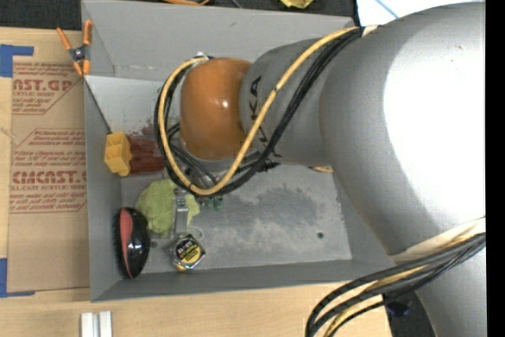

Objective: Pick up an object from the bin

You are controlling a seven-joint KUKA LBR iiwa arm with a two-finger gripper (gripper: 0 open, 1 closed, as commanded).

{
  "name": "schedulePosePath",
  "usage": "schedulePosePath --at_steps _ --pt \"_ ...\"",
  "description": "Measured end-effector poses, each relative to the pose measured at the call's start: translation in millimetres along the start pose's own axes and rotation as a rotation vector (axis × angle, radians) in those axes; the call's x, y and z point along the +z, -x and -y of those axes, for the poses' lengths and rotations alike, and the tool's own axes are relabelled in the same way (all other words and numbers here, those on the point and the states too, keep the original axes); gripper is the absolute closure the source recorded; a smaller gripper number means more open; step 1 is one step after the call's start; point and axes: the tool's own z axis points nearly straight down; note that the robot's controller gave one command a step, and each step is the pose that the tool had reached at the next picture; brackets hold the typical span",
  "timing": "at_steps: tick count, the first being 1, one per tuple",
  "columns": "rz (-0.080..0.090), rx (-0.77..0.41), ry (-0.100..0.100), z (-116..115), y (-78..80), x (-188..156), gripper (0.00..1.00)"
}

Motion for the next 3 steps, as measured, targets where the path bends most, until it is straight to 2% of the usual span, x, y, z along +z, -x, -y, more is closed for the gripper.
schedulePosePath --at_steps 1,2,3 --pt "0.013 -0.474 -0.003 46.6 21.9 29.6 0.0" --pt "0.008 0.204 -0.006 -16.8 -2.4 29.1 1.0" --pt "0.007 0.204 -0.005 -16.4 -2.6 28.8 1.0"
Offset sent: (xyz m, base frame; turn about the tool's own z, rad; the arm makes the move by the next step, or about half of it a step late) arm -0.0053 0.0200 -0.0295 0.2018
